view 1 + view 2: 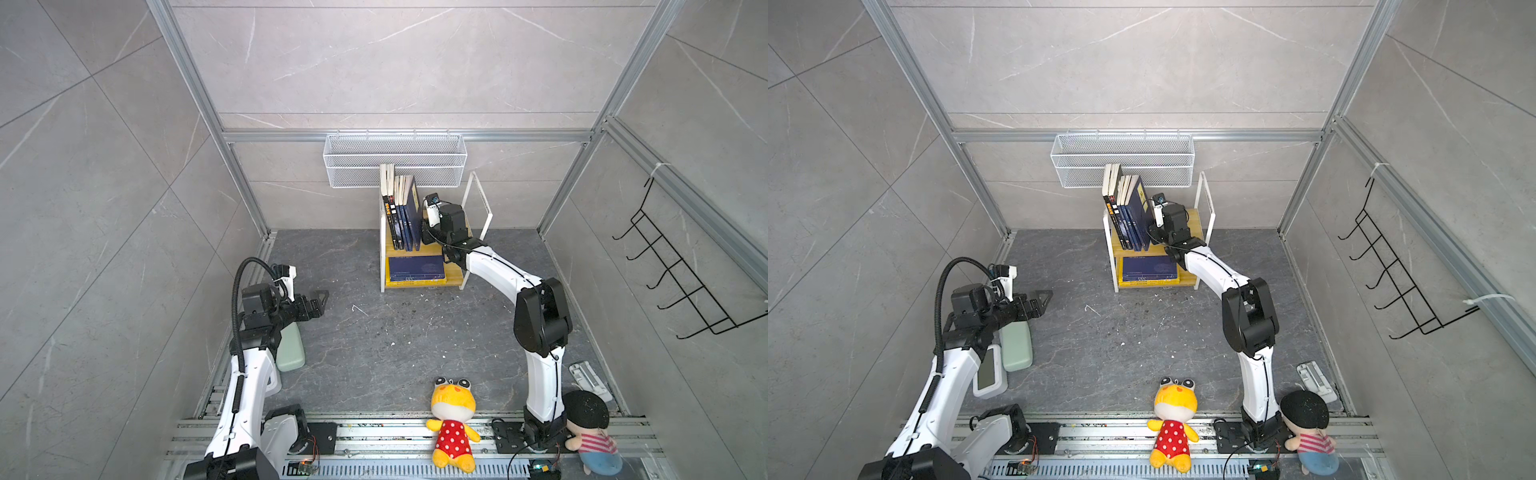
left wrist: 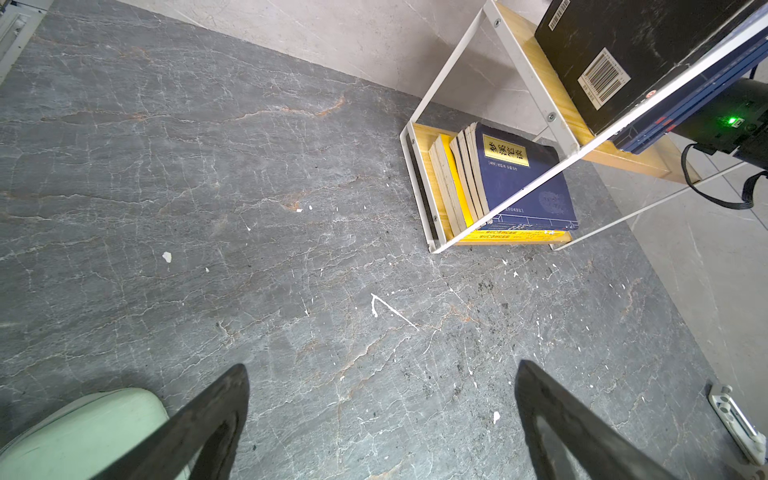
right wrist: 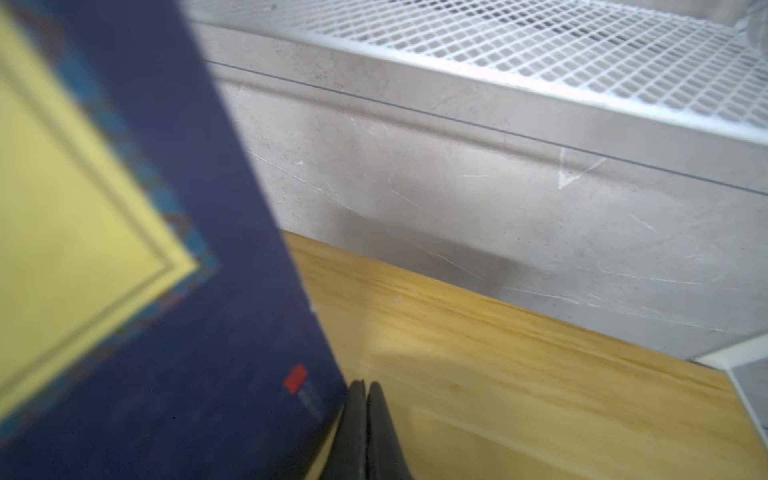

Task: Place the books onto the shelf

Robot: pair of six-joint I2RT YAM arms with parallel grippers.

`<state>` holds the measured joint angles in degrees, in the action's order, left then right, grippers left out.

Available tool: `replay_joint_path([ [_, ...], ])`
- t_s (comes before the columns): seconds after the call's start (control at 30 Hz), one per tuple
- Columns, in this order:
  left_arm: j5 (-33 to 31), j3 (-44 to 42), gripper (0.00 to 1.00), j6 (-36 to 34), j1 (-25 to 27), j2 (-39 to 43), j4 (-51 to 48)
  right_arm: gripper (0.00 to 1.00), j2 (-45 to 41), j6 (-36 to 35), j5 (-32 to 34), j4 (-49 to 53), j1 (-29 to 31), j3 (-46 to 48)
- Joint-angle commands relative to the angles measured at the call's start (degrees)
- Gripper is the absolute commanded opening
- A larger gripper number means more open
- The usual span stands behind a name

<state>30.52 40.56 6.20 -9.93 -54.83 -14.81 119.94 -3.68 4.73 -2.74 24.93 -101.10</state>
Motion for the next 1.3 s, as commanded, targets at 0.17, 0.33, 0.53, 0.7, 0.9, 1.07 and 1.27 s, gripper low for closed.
replay_joint_path([
  [0.17, 0.68, 0.48, 1.0, 0.23, -0.25, 0.29, 1.7, 0.0, 1.66, -0.3, 2.69, 3.57, 1.4, -2.13],
  [0.33, 0.47, 0.28, 1.0, 0.53, -0.18, 0.4, 2.44, 0.0, 1.47, -1.21, 2.95, 4.55, 2.1, -2.44],
  [0.53, 0.32, 0.74, 1.0, 0.31, -0.17, 0.55, 1.61, 0.0, -0.85, -2.62, 6.47, 6.64, 2.14, -2.44],
  [0.7, 0.19, 0.81, 1.0, 0.05, -0.07, 0.54, 1.11, 0.01, -5.38, -3.81, 8.76, 10.45, 1.79, -2.39],
  [0.9, 0.43, 0.29, 1.0, 0.17, -0.15, 0.64, 2.06, 0.04, -12.78, -4.57, 10.63, 12.62, 1.73, 1.03],
  [1.07, -0.02, 0.37, 1.0, -0.1, -0.26, 0.55, 2.3, 0.13, -21.84, -2.37, 10.06, 13.57, 1.72, 6.78],
  [1.27, -0.12, 0.64, 1.0, -0.53, -0.35, 0.27, 1.76, 0.16, -35.12, 0.52, 10.73, 17.85, 1.97, 15.72],
])
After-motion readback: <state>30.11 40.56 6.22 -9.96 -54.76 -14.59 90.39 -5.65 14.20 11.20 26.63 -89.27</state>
